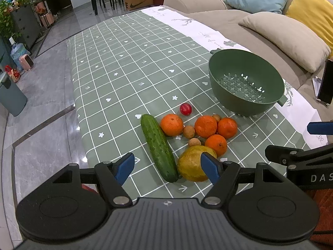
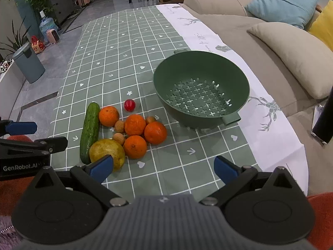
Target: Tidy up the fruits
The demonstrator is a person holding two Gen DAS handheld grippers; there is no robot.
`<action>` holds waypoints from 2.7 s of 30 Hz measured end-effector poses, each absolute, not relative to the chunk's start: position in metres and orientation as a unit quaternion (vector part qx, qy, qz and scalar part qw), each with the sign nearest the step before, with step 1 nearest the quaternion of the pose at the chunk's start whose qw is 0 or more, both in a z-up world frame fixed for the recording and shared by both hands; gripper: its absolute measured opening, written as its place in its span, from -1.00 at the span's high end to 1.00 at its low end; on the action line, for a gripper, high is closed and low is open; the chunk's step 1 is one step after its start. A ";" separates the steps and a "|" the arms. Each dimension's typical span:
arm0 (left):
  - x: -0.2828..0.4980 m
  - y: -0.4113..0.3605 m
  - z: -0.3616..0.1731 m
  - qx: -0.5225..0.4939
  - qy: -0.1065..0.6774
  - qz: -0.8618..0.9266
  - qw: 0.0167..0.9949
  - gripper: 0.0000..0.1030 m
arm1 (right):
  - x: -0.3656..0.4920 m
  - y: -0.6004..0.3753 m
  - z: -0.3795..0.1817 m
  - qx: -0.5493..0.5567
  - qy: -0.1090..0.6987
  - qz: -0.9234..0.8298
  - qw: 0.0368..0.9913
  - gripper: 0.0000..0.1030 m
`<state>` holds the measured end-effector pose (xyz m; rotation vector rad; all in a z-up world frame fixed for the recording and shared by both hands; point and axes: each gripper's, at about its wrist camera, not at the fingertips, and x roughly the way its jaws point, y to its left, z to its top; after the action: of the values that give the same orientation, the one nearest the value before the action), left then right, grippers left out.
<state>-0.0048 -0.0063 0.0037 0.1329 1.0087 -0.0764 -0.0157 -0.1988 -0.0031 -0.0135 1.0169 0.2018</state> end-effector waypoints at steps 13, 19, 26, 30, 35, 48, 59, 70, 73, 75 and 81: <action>-0.005 -0.004 0.007 0.064 0.481 -0.034 0.874 -0.65 | -0.016 -0.197 -0.002 -0.010 0.485 0.100 0.869 -0.91; -0.005 -0.004 0.007 0.065 0.480 -0.033 0.874 -0.65 | -0.015 -0.197 -0.001 -0.009 0.485 0.100 0.869 -0.91; -0.004 -0.002 0.009 0.064 0.480 -0.031 0.875 -0.65 | -0.015 -0.196 0.001 -0.012 0.484 0.101 0.869 -0.91; -0.004 -0.002 0.009 0.064 0.480 -0.032 0.875 -0.65 | -0.014 -0.196 0.002 -0.012 0.484 0.101 0.869 -0.91; -0.005 -0.003 0.009 0.065 0.479 -0.032 0.875 -0.65 | -0.013 -0.195 0.001 -0.013 0.485 0.101 0.869 -0.91; 0.001 -0.005 0.007 0.062 0.486 -0.032 0.871 -0.65 | -0.008 -0.195 -0.005 -0.006 0.490 0.108 0.865 -0.91; 0.030 0.011 -0.009 0.033 0.507 -0.046 0.860 -0.32 | 0.010 -0.200 -0.021 0.033 0.484 0.122 0.866 -0.67; 0.079 0.036 -0.059 -0.039 0.559 -0.016 0.828 -0.12 | 0.068 -0.191 -0.075 0.075 0.518 0.115 0.844 0.02; 0.089 0.038 -0.070 -0.043 0.572 -0.010 0.819 -0.16 | 0.078 -0.192 -0.087 0.088 0.525 0.118 0.838 0.03; 0.095 0.038 -0.077 -0.045 0.582 -0.003 0.812 -0.16 | 0.083 -0.192 -0.094 0.088 0.531 0.116 0.835 0.03; 0.106 0.034 -0.092 -0.035 0.598 0.001 0.801 -0.16 | 0.095 -0.198 -0.110 0.122 0.545 0.125 0.820 0.07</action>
<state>0.1063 0.0345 -0.0924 -0.0757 1.2819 0.0026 0.0953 -0.1978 -0.1101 0.2601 1.1603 0.2652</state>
